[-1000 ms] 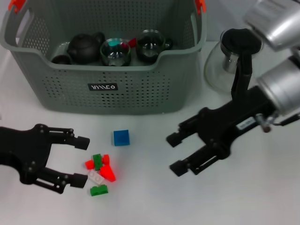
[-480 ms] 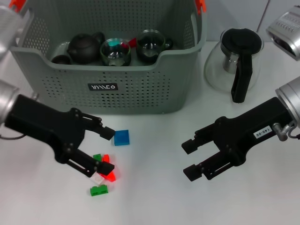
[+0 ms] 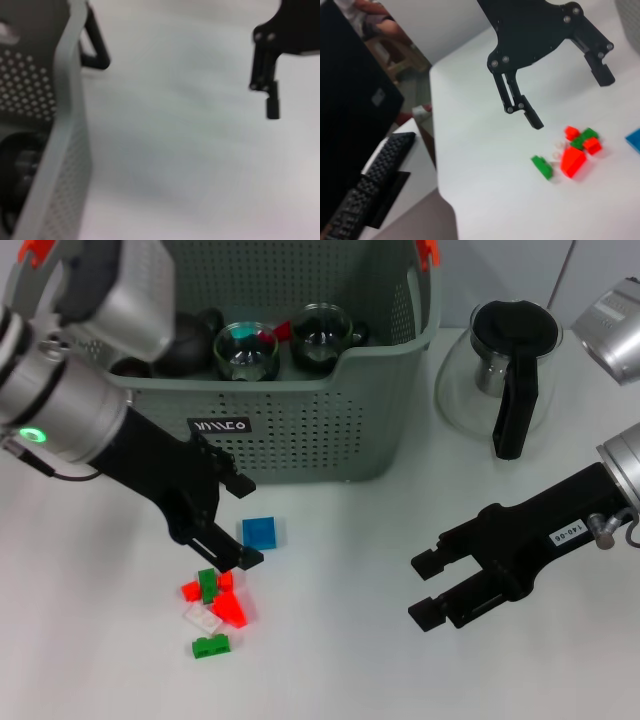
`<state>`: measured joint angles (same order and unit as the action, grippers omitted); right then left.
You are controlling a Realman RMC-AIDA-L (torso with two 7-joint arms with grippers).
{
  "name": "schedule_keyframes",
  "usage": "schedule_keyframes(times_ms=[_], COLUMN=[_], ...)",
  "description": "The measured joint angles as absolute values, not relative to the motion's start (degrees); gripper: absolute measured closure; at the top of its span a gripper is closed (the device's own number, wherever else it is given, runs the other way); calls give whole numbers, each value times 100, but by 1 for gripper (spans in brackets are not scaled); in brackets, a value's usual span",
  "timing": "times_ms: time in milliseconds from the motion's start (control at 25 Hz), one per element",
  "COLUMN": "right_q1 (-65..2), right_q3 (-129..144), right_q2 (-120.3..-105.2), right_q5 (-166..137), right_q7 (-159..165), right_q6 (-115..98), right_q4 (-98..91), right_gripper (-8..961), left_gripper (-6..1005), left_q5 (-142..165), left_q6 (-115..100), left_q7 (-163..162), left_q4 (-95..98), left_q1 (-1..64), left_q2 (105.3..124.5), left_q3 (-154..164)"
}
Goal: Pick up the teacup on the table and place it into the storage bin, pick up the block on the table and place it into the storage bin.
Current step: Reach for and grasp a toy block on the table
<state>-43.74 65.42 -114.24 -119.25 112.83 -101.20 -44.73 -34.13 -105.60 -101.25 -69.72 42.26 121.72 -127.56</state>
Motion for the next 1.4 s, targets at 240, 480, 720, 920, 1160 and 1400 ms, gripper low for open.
schedule_keyframes(times_ms=[240,480,720,920,1160,1400], right_q1=[-4381,-4436,-4438,-4402,-4379,-4377], right_q3=[6511,6393,6284,6234,6219,6202], right_q2=[-11417,-11387,-11412,-11446,-11495,-11510], right_q5=[-12097,-12107,-12112,-12107,-12092,-12082], right_q7=[11208,11105,11064,11058,11060,11097], right_q6=[-9901,-9821,-9783,-9749,-9706,-9686], right_q4=[-4470,-4465,-4464,-4464,-4464,-4456], right_gripper=[128,128,129,128,129,129], left_gripper=[90,90,93,95,94,95], left_q5=[-3071,-2958,-2740,-2552,-2370,-2319], left_q6=[-9992,-9538,-9293,-9049,-8585,-8279], left_q7=[-10565,-11089,-11594,-11910,-12018,-12010], left_q4=[-7034,-7019,-6998,-6981,-6947,-6672], left_q1=[4215,4179,4199,4190,4115,4197], left_q2=[12370,12418,12423,12433,12436,12436], left_q3=[-12298,-11676,-11084,-10540,-9922,-9788])
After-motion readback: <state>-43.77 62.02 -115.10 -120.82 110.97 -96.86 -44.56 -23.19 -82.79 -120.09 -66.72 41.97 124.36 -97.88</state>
